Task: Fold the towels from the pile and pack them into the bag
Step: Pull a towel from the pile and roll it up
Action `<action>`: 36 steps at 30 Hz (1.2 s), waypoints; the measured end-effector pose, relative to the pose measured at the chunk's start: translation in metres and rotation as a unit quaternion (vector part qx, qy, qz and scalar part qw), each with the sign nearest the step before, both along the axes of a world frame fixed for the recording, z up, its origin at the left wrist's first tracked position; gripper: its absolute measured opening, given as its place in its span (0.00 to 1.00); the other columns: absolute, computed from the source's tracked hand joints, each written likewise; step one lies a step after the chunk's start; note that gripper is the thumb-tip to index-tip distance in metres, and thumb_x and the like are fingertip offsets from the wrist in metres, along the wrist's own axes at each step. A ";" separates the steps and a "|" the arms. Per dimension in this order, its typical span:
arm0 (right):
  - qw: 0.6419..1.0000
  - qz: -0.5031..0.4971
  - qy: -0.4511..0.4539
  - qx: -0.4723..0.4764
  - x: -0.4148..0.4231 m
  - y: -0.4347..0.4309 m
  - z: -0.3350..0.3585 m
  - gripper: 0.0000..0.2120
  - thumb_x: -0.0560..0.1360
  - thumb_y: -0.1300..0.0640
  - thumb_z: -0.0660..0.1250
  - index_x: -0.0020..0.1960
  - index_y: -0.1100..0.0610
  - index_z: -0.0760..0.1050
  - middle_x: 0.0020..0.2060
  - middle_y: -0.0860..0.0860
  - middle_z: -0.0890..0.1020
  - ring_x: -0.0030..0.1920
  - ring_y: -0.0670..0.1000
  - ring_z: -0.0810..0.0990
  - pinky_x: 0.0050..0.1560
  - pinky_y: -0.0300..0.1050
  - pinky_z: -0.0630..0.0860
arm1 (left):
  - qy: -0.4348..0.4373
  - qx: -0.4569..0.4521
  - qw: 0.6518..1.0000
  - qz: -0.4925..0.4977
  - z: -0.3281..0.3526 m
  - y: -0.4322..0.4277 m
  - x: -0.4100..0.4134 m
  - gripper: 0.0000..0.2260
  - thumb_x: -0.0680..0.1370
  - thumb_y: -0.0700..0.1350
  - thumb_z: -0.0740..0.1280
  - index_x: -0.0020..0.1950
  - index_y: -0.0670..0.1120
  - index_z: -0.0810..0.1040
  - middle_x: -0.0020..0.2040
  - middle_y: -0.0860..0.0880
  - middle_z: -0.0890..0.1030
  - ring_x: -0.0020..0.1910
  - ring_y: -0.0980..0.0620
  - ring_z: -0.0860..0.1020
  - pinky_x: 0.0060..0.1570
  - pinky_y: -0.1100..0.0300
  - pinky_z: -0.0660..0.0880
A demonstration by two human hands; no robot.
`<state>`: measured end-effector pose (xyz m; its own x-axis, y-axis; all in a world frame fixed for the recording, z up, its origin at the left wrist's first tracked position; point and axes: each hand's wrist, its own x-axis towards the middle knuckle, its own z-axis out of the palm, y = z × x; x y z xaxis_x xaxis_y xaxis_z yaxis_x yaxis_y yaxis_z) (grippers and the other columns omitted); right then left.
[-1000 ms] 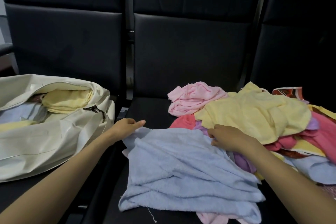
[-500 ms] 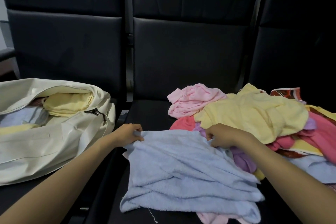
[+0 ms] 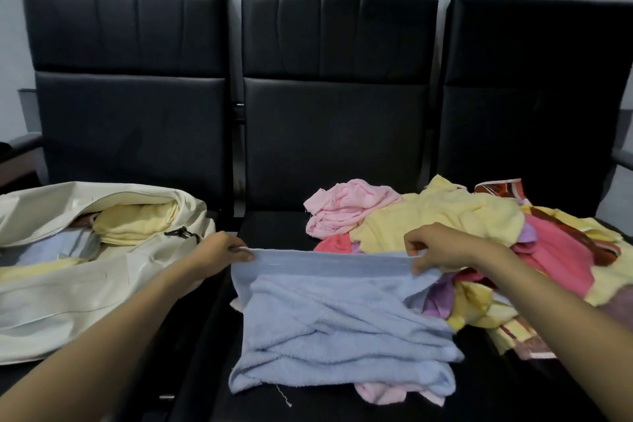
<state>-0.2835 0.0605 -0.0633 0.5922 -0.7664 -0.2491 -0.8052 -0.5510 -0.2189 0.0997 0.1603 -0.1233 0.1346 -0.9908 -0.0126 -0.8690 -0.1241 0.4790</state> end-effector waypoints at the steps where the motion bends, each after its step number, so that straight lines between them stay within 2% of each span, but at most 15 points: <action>1: 1.000 -0.002 -0.009 0.001 -0.004 0.005 0.002 0.15 0.68 0.58 0.74 0.36 0.50 0.67 0.34 0.45 0.71 0.37 0.47 0.67 0.37 0.42 0.63 | 0.004 -0.005 1.000 -0.005 0.007 0.006 -0.001 0.08 0.76 0.47 0.71 0.39 0.45 0.79 0.36 0.52 0.77 0.38 0.56 0.74 0.36 0.69 0.67; 3: 1.000 0.003 -0.023 -0.003 -0.011 0.016 0.009 0.14 0.68 0.59 0.73 0.36 0.50 0.68 0.34 0.45 0.72 0.38 0.47 0.69 0.38 0.43 0.64 | 0.007 -0.007 1.000 -0.013 0.019 0.016 -0.001 0.09 0.77 0.47 0.69 0.38 0.46 0.77 0.36 0.53 0.75 0.38 0.55 0.73 0.36 0.67 0.66; 7: 0.999 0.012 -0.011 -0.048 -0.024 0.036 0.031 0.10 0.69 0.58 0.71 0.36 0.50 0.70 0.35 0.46 0.74 0.38 0.48 0.71 0.39 0.44 0.68 | -0.006 -0.013 1.000 -0.024 0.046 0.037 -0.004 0.11 0.79 0.46 0.66 0.43 0.39 0.81 0.44 0.42 0.79 0.43 0.47 0.76 0.44 0.59 0.70; 10: 0.993 0.024 0.000 -0.118 -0.030 0.052 0.055 0.09 0.72 0.55 0.68 0.37 0.50 0.69 0.35 0.46 0.75 0.39 0.50 0.73 0.39 0.44 0.69 | -0.004 -0.082 0.997 -0.001 0.072 0.050 -0.015 0.09 0.77 0.43 0.70 0.48 0.38 0.84 0.44 0.43 0.80 0.37 0.54 0.75 0.37 0.66 0.69; 12: 0.988 0.005 -0.035 -0.151 -0.034 0.061 0.070 0.10 0.75 0.52 0.66 0.37 0.50 0.70 0.35 0.48 0.76 0.39 0.50 0.75 0.39 0.45 0.70 | 0.007 -0.132 0.991 0.037 0.090 0.057 -0.020 0.06 0.76 0.43 0.71 0.48 0.42 0.85 0.41 0.46 0.80 0.37 0.52 0.77 0.35 0.65 0.68; 14: 0.979 -0.027 -0.093 -0.178 -0.040 0.068 0.086 0.11 0.77 0.50 0.65 0.36 0.49 0.70 0.34 0.47 0.76 0.38 0.50 0.77 0.39 0.47 0.72 | 0.006 -0.175 0.982 0.068 0.109 0.065 -0.026 0.06 0.75 0.43 0.72 0.49 0.44 0.85 0.41 0.47 0.80 0.43 0.48 0.79 0.39 0.60 0.70; 16: 0.967 -0.049 -0.154 -0.199 -0.046 0.078 0.103 0.11 0.76 0.50 0.66 0.36 0.49 0.71 0.33 0.47 0.77 0.36 0.49 0.76 0.39 0.47 0.72 | 0.022 -0.231 0.970 0.076 0.130 0.076 -0.033 0.06 0.73 0.41 0.73 0.49 0.44 0.86 0.41 0.49 0.81 0.44 0.48 0.80 0.44 0.56 0.74; 20: 0.939 -0.086 -0.247 -0.223 -0.060 0.101 0.139 0.09 0.69 0.54 0.75 0.37 0.53 0.76 0.34 0.48 0.79 0.35 0.49 0.76 0.35 0.42 0.71 | 0.020 -0.326 0.943 0.066 0.175 0.097 -0.050 0.05 0.71 0.41 0.75 0.46 0.45 0.86 0.41 0.49 0.81 0.42 0.51 0.78 0.38 0.64 0.71; 23: 0.906 -0.106 -0.289 -0.290 -0.068 0.113 0.163 0.09 0.70 0.54 0.74 0.37 0.54 0.75 0.34 0.48 0.78 0.37 0.51 0.76 0.33 0.42 0.68 | 0.010 -0.378 0.924 0.055 0.208 0.108 -0.058 0.05 0.71 0.41 0.75 0.47 0.45 0.86 0.43 0.47 0.81 0.43 0.48 0.78 0.42 0.59 0.71; 27: 0.804 -0.110 -0.406 -0.420 -0.072 0.130 0.188 0.06 0.75 0.57 0.69 0.44 0.59 0.76 0.40 0.50 0.77 0.41 0.50 0.75 0.36 0.35 0.67 | 0.056 -0.469 0.879 0.063 0.237 0.121 -0.070 0.05 0.74 0.42 0.73 0.48 0.46 0.85 0.45 0.49 0.80 0.44 0.52 0.76 0.46 0.59 0.72; 28: 0.797 -0.112 -0.417 -0.423 -0.073 0.132 0.189 0.05 0.76 0.58 0.69 0.45 0.59 0.76 0.42 0.51 0.77 0.42 0.50 0.75 0.37 0.34 0.67 | 0.063 -0.462 0.883 0.060 0.239 0.123 -0.071 0.05 0.74 0.41 0.72 0.48 0.45 0.85 0.45 0.50 0.80 0.45 0.52 0.77 0.46 0.59 0.72; 31: 0.875 -0.123 -0.297 -0.362 -0.073 0.133 0.182 0.05 0.75 0.56 0.69 0.44 0.57 0.76 0.44 0.53 0.79 0.43 0.51 0.76 0.37 0.38 0.68 | 0.061 -0.375 0.923 0.053 0.230 0.127 -0.071 0.04 0.74 0.39 0.72 0.47 0.44 0.85 0.42 0.48 0.83 0.42 0.53 0.78 0.43 0.63 0.70; 32: 0.885 -0.125 -0.275 -0.354 -0.073 0.133 0.178 0.05 0.75 0.55 0.70 0.44 0.56 0.75 0.44 0.52 0.79 0.43 0.51 0.77 0.37 0.39 0.68 | 0.062 -0.372 0.924 0.060 0.227 0.128 -0.070 0.04 0.74 0.38 0.72 0.47 0.44 0.85 0.39 0.48 0.82 0.38 0.54 0.78 0.40 0.64 0.70; 34: 0.863 -0.126 -0.314 -0.374 -0.075 0.139 0.178 0.06 0.74 0.55 0.71 0.43 0.56 0.75 0.42 0.52 0.78 0.42 0.50 0.76 0.36 0.37 0.66 | 0.081 -0.399 0.910 0.075 0.224 0.131 -0.070 0.04 0.75 0.38 0.71 0.48 0.44 0.85 0.36 0.48 0.81 0.30 0.54 0.75 0.32 0.66 0.70; 36: 0.821 -0.123 -0.367 -0.420 -0.075 0.145 0.186 0.08 0.74 0.55 0.72 0.43 0.57 0.74 0.40 0.51 0.77 0.40 0.49 0.75 0.35 0.35 0.65 | 0.119 -0.429 0.892 0.084 0.227 0.132 -0.073 0.04 0.76 0.37 0.69 0.47 0.44 0.84 0.38 0.46 0.81 0.28 0.52 0.74 0.27 0.68 0.73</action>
<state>-0.3586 0.2053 0.1225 0.1487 -0.6043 0.7828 -0.7354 -0.5968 -0.3210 0.0271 0.2923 0.1036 0.3762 -0.6164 0.6917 -0.7336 0.2579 0.6288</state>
